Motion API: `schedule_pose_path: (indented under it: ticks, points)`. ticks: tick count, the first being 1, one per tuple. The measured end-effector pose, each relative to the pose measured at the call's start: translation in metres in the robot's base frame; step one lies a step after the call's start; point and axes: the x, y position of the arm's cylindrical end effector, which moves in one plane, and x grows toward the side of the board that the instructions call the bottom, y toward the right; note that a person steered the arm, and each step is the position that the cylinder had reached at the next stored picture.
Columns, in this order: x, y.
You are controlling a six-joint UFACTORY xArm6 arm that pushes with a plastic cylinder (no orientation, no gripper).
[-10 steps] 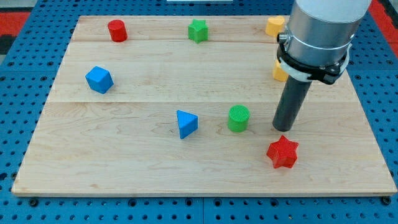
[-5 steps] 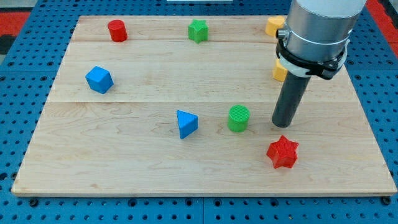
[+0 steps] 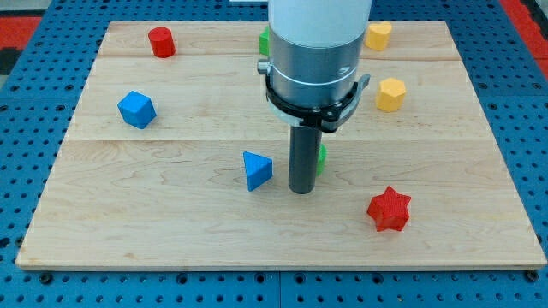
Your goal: Make a diagonal line out of green circle and the blue blocks
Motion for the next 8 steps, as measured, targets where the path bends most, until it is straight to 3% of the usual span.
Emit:
schedule_pose_path:
  ticks: [2,4,5,7,8]
  points:
    - [-0.047,-0.012]
    - [-0.041,-0.115]
    - [-0.019,-0.098]
    - [-0.049,-0.079]
    - [-0.026,-0.042]
